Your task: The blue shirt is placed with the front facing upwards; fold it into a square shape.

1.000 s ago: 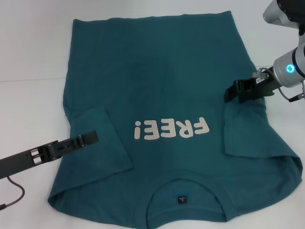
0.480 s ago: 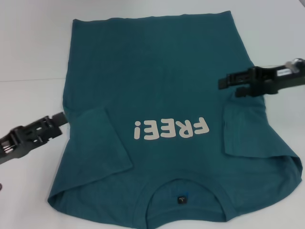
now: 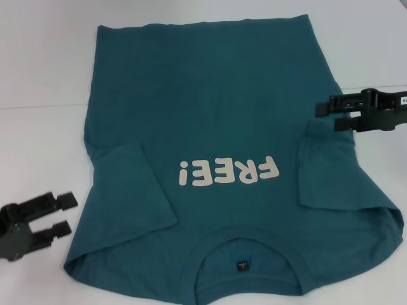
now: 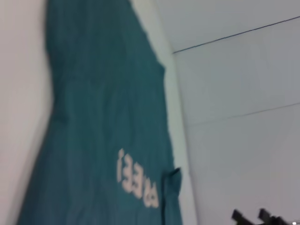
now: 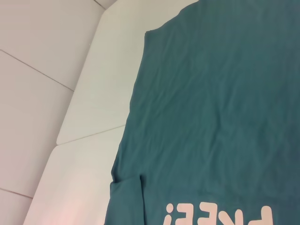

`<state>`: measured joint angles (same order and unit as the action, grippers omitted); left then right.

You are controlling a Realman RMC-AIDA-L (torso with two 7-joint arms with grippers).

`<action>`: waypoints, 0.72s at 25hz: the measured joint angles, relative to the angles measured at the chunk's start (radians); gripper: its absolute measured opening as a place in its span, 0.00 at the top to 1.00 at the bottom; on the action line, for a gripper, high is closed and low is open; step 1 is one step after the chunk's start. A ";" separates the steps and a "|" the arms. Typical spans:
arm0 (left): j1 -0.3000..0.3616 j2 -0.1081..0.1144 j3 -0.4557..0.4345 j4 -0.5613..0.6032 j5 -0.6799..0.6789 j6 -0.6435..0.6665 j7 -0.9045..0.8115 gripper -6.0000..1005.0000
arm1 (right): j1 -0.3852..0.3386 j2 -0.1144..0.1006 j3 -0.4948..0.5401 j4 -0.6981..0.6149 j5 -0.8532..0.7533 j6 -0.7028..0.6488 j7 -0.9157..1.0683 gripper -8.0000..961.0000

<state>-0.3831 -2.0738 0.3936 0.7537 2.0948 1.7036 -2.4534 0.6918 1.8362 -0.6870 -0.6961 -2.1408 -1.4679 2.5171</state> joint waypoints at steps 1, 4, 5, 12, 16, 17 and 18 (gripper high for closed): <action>0.000 0.000 -0.001 0.003 0.020 -0.003 -0.010 0.19 | 0.002 0.000 -0.002 0.000 0.000 0.000 0.000 0.13; -0.001 0.002 -0.008 0.004 0.068 -0.024 -0.021 0.19 | 0.005 0.000 -0.008 -0.001 0.000 0.000 0.000 0.13; -0.001 0.003 -0.010 0.005 0.084 -0.037 -0.020 0.19 | 0.006 0.000 -0.009 0.000 0.000 0.000 0.000 0.13; -0.005 0.004 -0.008 -0.003 0.137 -0.113 0.006 0.19 | 0.006 0.003 -0.011 0.005 0.000 0.004 -0.004 0.13; -0.010 0.004 -0.004 -0.025 0.175 -0.155 -0.001 0.20 | 0.005 0.004 -0.011 0.005 -0.001 0.005 -0.005 0.13; -0.010 0.004 -0.005 -0.036 0.176 -0.168 -0.002 0.20 | 0.005 0.004 -0.011 0.005 -0.001 0.005 -0.005 0.13; -0.010 0.005 -0.006 -0.046 0.176 -0.178 -0.003 0.20 | 0.005 0.004 -0.011 0.005 -0.001 0.006 -0.005 0.13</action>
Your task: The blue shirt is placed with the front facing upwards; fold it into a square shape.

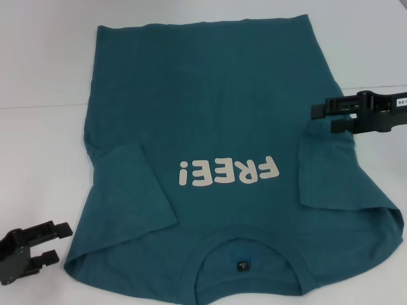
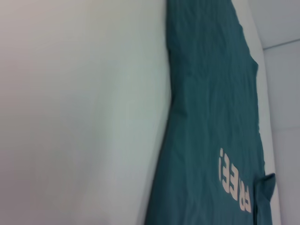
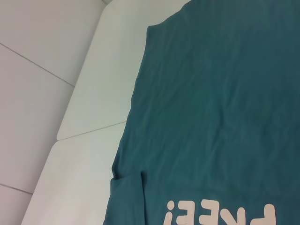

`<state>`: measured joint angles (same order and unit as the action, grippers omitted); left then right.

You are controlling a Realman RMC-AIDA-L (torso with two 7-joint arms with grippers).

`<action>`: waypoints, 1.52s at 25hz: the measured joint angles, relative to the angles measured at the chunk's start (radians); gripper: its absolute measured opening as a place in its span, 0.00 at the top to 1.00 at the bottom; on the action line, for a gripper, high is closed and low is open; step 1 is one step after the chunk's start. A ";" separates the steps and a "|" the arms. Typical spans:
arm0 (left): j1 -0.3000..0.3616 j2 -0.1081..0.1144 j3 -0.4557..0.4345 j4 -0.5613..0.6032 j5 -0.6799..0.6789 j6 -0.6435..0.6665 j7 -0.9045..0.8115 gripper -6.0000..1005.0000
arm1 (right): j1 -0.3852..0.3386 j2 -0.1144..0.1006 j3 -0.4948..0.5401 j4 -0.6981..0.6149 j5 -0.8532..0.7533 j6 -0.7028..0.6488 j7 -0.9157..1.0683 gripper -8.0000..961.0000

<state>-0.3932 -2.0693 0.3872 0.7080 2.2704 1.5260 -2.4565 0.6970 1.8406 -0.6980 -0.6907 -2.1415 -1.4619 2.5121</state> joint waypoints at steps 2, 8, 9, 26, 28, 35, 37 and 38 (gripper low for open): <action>0.000 0.001 -0.001 -0.016 -0.003 -0.013 -0.001 0.20 | 0.000 0.000 0.000 0.000 0.000 0.000 0.000 0.13; 0.000 0.001 -0.003 -0.039 -0.004 -0.045 -0.014 0.20 | -0.001 0.000 0.001 0.000 0.000 0.000 -0.001 0.13; 0.000 0.001 -0.003 -0.041 -0.004 -0.050 -0.018 0.20 | -0.001 0.000 0.001 0.000 0.000 0.000 -0.001 0.13; -0.010 0.003 0.016 -0.068 0.011 -0.092 -0.028 0.19 | -0.004 0.000 0.009 0.000 0.000 0.002 -0.001 0.13; -0.011 0.003 0.022 -0.068 0.011 -0.093 -0.028 0.19 | -0.004 0.000 0.010 0.000 0.000 0.002 -0.001 0.13; -0.022 0.004 0.035 -0.085 0.011 -0.093 -0.028 0.19 | -0.003 0.000 0.010 0.000 0.003 0.002 -0.001 0.13; -0.028 0.005 0.036 -0.089 0.011 -0.088 -0.028 0.19 | -0.002 0.000 0.010 0.000 0.004 0.002 -0.001 0.13; -0.030 0.005 0.036 -0.089 0.011 -0.086 -0.028 0.19 | -0.002 0.000 0.010 0.000 0.005 0.002 -0.001 0.13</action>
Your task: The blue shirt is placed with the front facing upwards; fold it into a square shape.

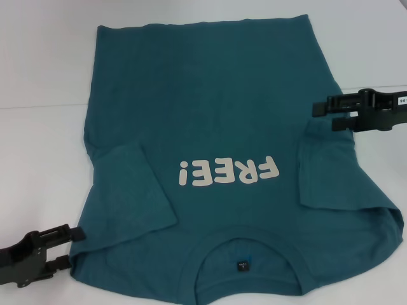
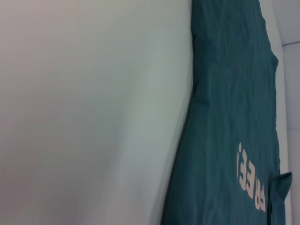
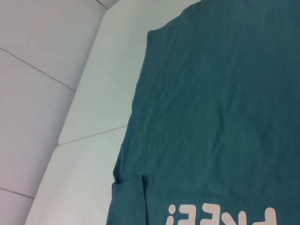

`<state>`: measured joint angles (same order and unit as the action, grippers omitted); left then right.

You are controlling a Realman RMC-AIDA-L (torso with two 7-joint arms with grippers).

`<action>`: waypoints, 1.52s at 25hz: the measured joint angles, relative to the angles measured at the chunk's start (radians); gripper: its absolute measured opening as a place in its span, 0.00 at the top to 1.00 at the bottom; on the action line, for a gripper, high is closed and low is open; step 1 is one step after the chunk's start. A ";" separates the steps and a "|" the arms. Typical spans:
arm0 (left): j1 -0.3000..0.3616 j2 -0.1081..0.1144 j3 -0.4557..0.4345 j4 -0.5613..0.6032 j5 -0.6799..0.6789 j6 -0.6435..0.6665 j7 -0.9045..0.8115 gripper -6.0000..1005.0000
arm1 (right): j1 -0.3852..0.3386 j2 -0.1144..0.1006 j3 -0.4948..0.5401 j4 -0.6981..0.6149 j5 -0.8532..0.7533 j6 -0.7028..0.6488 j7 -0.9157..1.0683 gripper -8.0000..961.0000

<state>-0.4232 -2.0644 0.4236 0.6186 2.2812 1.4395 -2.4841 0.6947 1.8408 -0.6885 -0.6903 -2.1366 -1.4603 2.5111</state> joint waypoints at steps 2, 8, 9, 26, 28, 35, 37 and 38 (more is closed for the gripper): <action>-0.005 0.000 0.010 0.000 0.000 0.001 0.000 0.19 | 0.000 0.000 0.001 0.000 0.001 0.000 0.000 0.13; -0.010 0.000 0.018 0.000 -0.010 0.010 0.005 0.19 | -0.002 -0.002 0.002 0.000 0.002 0.000 0.000 0.13; -0.010 0.000 0.015 0.002 -0.012 0.013 0.006 0.19 | -0.003 -0.002 0.002 0.000 0.002 0.000 0.000 0.13; 0.011 0.001 -0.017 0.028 -0.014 -0.018 0.006 0.20 | -0.007 -0.003 0.006 0.000 0.003 0.000 -0.002 0.13; 0.011 0.001 -0.014 0.027 -0.012 -0.022 0.006 0.20 | -0.007 -0.003 0.006 0.000 0.003 0.000 -0.003 0.13; 0.008 -0.002 0.007 0.026 -0.002 -0.024 0.003 0.19 | -0.008 -0.003 0.006 0.000 0.003 0.000 -0.003 0.13; 0.007 -0.002 0.022 0.026 -0.001 -0.025 0.000 0.19 | -0.008 -0.003 0.006 0.000 0.003 0.000 -0.003 0.13; 0.006 -0.003 0.024 0.026 -0.001 -0.025 0.000 0.19 | -0.008 -0.003 0.006 0.000 0.003 0.000 -0.003 0.13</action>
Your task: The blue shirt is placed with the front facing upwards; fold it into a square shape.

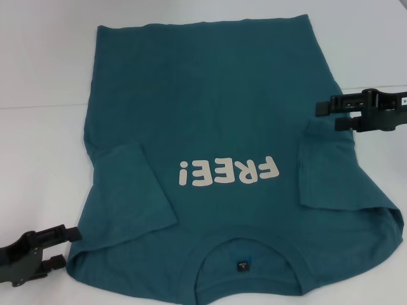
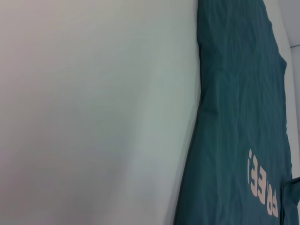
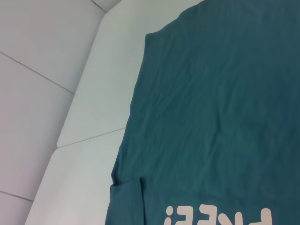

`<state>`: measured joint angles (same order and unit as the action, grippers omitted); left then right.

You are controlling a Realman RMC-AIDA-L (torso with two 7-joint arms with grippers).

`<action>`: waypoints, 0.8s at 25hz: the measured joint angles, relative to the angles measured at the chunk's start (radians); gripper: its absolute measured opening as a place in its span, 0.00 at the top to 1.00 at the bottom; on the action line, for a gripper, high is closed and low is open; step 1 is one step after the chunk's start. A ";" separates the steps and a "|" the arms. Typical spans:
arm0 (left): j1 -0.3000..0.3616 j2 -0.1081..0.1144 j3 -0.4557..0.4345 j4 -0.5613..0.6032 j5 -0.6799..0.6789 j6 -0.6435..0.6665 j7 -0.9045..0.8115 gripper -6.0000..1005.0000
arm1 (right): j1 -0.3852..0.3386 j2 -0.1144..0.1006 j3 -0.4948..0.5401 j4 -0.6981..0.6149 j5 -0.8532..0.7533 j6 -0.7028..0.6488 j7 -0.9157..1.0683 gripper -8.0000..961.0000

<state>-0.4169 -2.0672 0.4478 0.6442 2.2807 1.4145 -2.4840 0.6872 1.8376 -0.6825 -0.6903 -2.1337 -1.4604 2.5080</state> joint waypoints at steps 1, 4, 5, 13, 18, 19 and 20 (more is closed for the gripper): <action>0.000 0.000 0.001 0.000 0.000 0.000 0.000 0.19 | 0.000 0.000 0.000 0.000 0.000 0.000 0.000 0.13; -0.001 -0.002 0.007 0.000 0.000 0.003 0.000 0.19 | 0.000 0.000 0.001 0.000 0.000 0.000 0.000 0.13; -0.004 -0.002 0.011 0.000 0.000 0.004 0.000 0.19 | 0.000 0.000 0.003 0.000 0.000 -0.001 0.000 0.13; -0.047 0.005 0.050 -0.027 0.001 0.009 -0.001 0.20 | 0.000 0.000 0.008 0.000 0.000 -0.003 0.000 0.13; -0.044 0.006 0.041 -0.013 -0.004 0.007 -0.014 0.19 | -0.001 0.000 0.009 0.000 0.000 -0.004 0.000 0.13; -0.040 0.006 0.035 -0.007 -0.007 0.009 -0.015 0.19 | -0.001 0.000 0.009 0.000 0.000 -0.004 0.000 0.13; -0.036 0.005 0.031 -0.003 -0.009 0.011 -0.015 0.19 | -0.001 0.000 0.009 0.000 0.000 -0.004 0.000 0.13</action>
<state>-0.4532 -2.0618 0.4788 0.6410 2.2720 1.4260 -2.4986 0.6858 1.8377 -0.6733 -0.6903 -2.1338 -1.4647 2.5080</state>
